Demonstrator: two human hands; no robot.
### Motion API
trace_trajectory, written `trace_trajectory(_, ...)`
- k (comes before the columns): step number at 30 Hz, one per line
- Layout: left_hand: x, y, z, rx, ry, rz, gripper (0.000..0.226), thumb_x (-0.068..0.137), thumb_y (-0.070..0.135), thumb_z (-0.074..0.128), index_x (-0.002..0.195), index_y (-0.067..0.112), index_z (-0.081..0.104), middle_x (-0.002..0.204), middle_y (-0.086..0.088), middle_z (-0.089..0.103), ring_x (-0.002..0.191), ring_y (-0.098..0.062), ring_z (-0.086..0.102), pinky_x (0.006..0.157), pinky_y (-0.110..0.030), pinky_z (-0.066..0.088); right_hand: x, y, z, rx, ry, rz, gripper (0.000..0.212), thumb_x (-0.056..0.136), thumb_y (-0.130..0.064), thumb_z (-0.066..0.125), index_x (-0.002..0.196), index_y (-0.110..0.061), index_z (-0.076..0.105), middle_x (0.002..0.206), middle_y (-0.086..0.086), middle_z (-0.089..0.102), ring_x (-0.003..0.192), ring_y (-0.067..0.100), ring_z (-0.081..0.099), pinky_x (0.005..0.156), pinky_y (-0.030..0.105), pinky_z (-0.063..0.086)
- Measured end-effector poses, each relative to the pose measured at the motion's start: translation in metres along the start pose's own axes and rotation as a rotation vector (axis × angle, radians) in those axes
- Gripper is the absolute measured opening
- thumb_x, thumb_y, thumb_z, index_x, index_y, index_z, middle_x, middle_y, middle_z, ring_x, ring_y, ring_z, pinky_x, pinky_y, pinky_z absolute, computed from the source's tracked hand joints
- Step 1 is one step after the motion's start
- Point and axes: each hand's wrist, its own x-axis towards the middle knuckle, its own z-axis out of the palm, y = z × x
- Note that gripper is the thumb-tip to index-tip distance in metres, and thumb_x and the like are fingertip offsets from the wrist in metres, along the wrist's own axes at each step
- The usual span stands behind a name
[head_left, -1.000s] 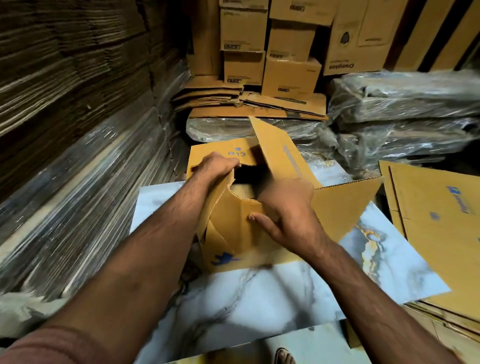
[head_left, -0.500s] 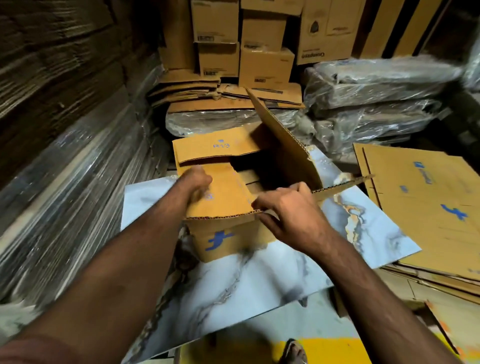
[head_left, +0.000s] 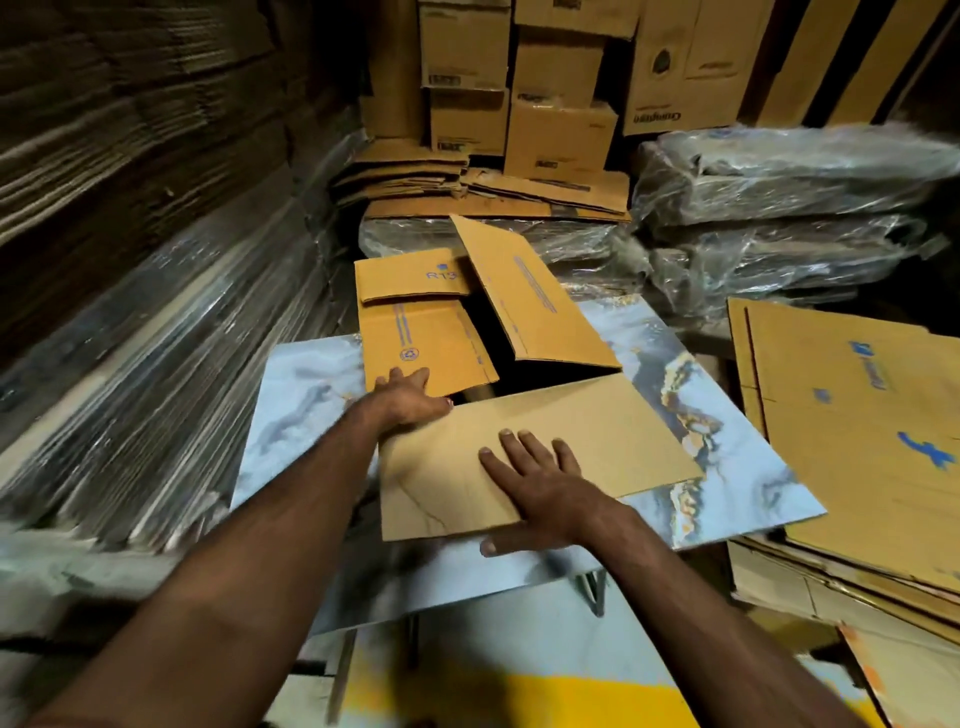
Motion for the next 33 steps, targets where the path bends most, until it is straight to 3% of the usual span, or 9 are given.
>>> trace_trajectory(5,-0.025,0.017,0.025,0.004,0.055,-0.05,0.087,0.092,0.056,0.055,0.158,0.031,0.004,0.164,-0.009,-0.015,0.15,-0.034,-0.013,0.121,-0.052,0.009,0.008,0.009,-0.012,0.292,-0.005,0.044,0.079,0.09,-0.078,0.015,0.157,-0.037,0.005,0.166,0.006,-0.004,0.152,0.018,-0.008,0.119,0.051,-0.007)
trace_trajectory(9,-0.021,0.021,0.029,0.067,0.05,-0.107,0.086,0.09,0.065,0.046,0.158,0.031,0.005,0.164,-0.012,-0.01,0.15,-0.038,-0.007,0.119,-0.053,0.01,0.026,0.007,-0.05,0.419,0.051,0.095,0.08,0.088,-0.081,0.013,0.156,-0.041,0.0,0.166,0.009,-0.001,0.153,0.025,0.0,0.12,0.054,0.0)
trace_trajectory(12,0.097,-0.016,0.051,0.074,-0.049,-0.068,0.11,0.058,0.101,0.019,0.152,0.044,0.01,0.166,-0.004,0.004,0.15,-0.037,0.006,0.115,-0.062,0.014,0.049,-0.006,-0.089,0.561,0.108,0.07,0.075,0.094,-0.074,0.015,0.157,-0.036,0.0,0.165,0.007,-0.01,0.153,0.029,-0.003,0.122,0.054,0.003)
trace_trajectory(14,0.172,-0.025,0.056,0.138,-0.082,0.065,0.124,0.044,0.108,0.008,0.15,0.044,0.017,0.164,-0.004,0.018,0.147,-0.031,0.024,0.113,-0.057,0.024,0.072,-0.015,-0.116,0.55,0.213,0.041,0.072,0.097,-0.069,0.013,0.158,-0.032,0.003,0.165,0.007,-0.01,0.153,0.029,-0.004,0.121,0.055,0.004)
trace_trajectory(16,0.129,0.001,0.025,0.233,-0.083,0.042,0.112,0.058,0.099,0.021,0.15,0.036,0.026,0.159,-0.009,0.03,0.139,-0.032,0.037,0.112,-0.052,0.031,0.103,-0.02,-0.137,0.584,0.304,0.006,0.073,0.097,-0.069,0.011,0.158,-0.029,0.007,0.166,0.007,-0.005,0.153,0.026,-0.005,0.121,0.055,0.003)
trace_trajectory(19,0.032,0.037,-0.022,0.306,-0.073,0.023,0.092,0.082,0.072,0.042,0.155,0.02,0.023,0.161,-0.016,0.021,0.144,-0.035,0.029,0.115,-0.047,0.029,0.147,-0.019,-0.153,0.644,0.376,0.022,0.086,0.088,-0.079,0.004,0.158,-0.03,0.011,0.166,0.002,0.003,0.153,0.022,-0.005,0.122,0.052,0.003)
trace_trajectory(24,0.039,0.03,-0.039,0.357,-0.078,0.003,0.083,0.094,0.065,0.037,0.158,0.022,0.008,0.162,-0.021,0.012,0.148,-0.038,0.018,0.117,-0.045,0.026,0.189,-0.006,-0.147,0.929,0.344,0.154,0.084,0.089,-0.079,0.006,0.157,-0.031,0.015,0.165,0.002,0.01,0.153,0.023,0.007,0.122,0.051,0.008)
trace_trajectory(27,0.054,0.02,-0.052,0.376,-0.092,0.005,0.082,0.094,0.065,0.038,0.157,0.022,0.01,0.161,-0.023,0.008,0.148,-0.04,0.013,0.116,-0.049,0.026,0.206,0.0,-0.143,1.087,0.324,0.316,0.098,0.078,-0.09,0.007,0.157,-0.032,0.016,0.165,0.003,0.012,0.151,0.027,0.012,0.121,0.053,0.01)
trace_trajectory(33,0.077,0.037,-0.066,0.383,-0.084,0.049,0.083,0.092,0.064,0.043,0.157,0.021,0.014,0.162,-0.024,0.004,0.149,-0.041,0.009,0.118,-0.051,0.021,0.222,0.007,-0.151,0.705,0.456,0.419,0.075,0.097,-0.067,0.005,0.156,-0.025,0.025,0.165,0.013,0.006,0.152,0.03,0.0,0.116,0.059,-0.002)
